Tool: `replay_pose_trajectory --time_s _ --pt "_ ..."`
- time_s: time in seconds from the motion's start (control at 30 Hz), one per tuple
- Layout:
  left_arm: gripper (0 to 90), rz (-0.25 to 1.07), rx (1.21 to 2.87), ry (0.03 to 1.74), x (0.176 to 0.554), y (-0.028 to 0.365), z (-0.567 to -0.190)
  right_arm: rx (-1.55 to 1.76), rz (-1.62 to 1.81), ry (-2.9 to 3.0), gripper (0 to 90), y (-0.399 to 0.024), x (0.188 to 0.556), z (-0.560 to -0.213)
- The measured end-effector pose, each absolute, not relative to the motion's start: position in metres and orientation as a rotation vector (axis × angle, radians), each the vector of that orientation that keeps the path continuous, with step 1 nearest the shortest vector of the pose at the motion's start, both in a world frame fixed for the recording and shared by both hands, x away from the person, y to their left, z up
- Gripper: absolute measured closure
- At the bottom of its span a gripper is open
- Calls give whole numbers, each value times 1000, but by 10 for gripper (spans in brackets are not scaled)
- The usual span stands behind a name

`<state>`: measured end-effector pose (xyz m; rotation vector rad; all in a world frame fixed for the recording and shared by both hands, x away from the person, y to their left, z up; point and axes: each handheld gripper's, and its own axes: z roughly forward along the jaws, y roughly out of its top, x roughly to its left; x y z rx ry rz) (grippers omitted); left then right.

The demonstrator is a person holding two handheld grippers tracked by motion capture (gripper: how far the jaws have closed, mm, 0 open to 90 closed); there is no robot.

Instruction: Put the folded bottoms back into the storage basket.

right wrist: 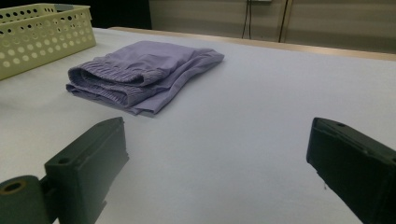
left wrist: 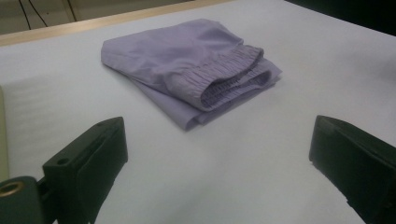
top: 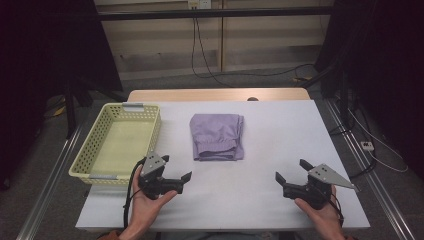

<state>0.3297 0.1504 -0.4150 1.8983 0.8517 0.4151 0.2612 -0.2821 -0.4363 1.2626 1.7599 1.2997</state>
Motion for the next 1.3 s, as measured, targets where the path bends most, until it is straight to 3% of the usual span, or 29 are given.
replay_pose_trajectory --time_s 1.3 --pt "60 381 1888 852 398 106 -402 1267 1306 1778 49 -281 261 -437"
